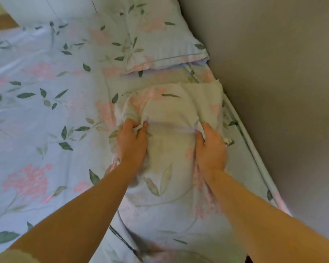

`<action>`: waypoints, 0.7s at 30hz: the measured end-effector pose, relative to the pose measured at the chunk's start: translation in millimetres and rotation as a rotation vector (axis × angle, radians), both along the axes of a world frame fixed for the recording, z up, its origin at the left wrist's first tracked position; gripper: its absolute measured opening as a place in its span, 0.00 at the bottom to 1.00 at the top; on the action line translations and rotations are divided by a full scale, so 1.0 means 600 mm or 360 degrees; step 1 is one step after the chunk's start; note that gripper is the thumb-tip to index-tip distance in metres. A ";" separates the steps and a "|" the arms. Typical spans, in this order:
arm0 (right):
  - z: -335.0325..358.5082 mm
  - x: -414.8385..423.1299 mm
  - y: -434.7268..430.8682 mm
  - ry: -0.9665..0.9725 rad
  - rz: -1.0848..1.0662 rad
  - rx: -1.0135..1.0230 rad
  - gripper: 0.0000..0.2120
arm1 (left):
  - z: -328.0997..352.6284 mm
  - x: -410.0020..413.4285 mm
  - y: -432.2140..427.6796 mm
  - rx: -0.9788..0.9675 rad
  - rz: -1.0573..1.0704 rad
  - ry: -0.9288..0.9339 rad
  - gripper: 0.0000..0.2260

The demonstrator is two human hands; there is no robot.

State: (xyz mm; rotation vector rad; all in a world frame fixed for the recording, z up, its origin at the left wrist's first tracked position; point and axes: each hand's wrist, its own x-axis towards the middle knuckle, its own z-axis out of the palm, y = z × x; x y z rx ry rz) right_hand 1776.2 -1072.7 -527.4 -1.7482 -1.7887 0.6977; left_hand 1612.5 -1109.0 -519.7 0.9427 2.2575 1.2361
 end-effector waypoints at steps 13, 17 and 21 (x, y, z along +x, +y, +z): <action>-0.060 0.071 0.182 -0.0628 -0.0045 -0.0989 0.32 | -0.093 0.061 0.139 -0.1159 -0.0317 -0.0452 0.39; -0.117 0.086 0.142 -0.0517 -0.0140 -0.1176 0.37 | -0.170 0.054 0.091 -0.1054 -0.0086 -0.0593 0.41; -0.144 0.102 0.122 -0.0412 -0.0158 -0.1075 0.38 | -0.196 0.050 0.075 -0.0960 -0.0022 -0.0730 0.38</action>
